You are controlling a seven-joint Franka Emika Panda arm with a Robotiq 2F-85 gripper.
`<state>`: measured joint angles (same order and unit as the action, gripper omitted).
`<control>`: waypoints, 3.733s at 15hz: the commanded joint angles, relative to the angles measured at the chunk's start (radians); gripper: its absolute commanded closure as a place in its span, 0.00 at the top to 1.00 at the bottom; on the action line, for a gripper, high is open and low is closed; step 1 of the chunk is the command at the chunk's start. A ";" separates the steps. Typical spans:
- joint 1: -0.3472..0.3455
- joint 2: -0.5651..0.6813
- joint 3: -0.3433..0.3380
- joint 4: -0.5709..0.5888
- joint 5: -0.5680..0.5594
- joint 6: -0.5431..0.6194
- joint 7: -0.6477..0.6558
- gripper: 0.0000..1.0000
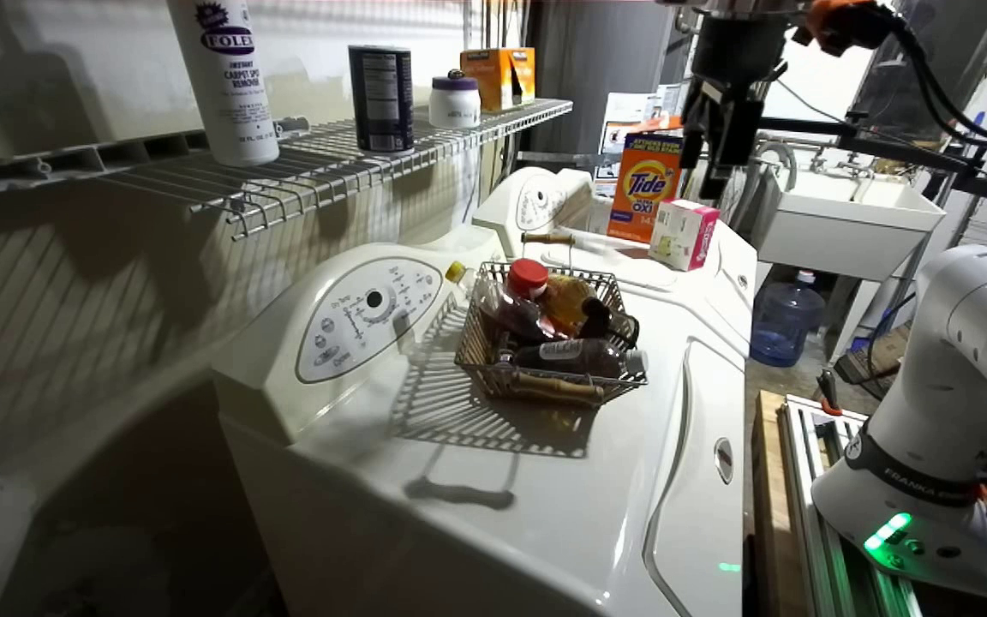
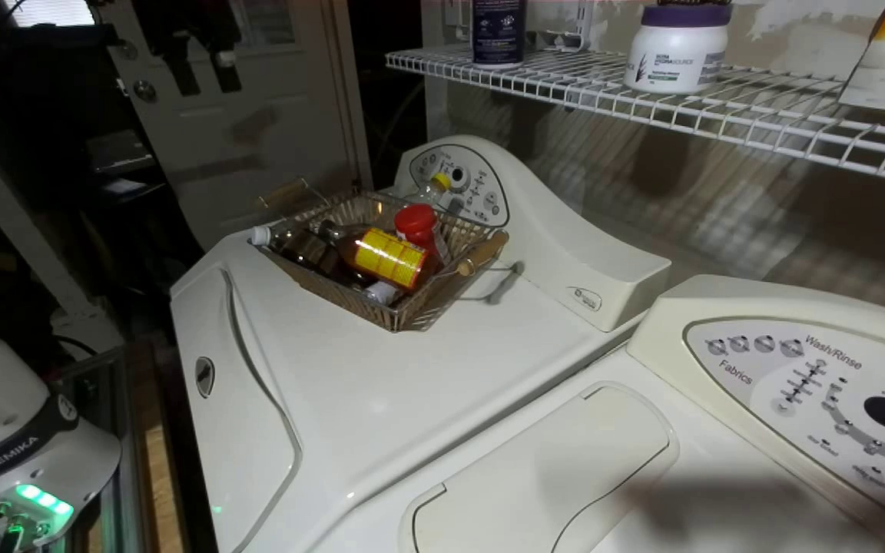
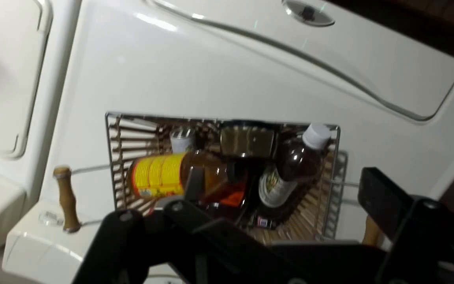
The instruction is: Put the container in the black basket.
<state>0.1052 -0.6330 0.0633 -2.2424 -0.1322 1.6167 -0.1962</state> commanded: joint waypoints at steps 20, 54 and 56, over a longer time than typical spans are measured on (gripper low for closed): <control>-0.004 0.276 -0.009 0.196 -0.029 0.469 0.052 1.00; -0.069 0.794 -0.063 0.661 0.095 1.011 0.128 1.00; -0.073 0.813 -0.065 0.680 0.098 1.016 0.135 1.00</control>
<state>0.0389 0.1284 -0.0039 -1.6268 -0.0113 2.6232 -0.1015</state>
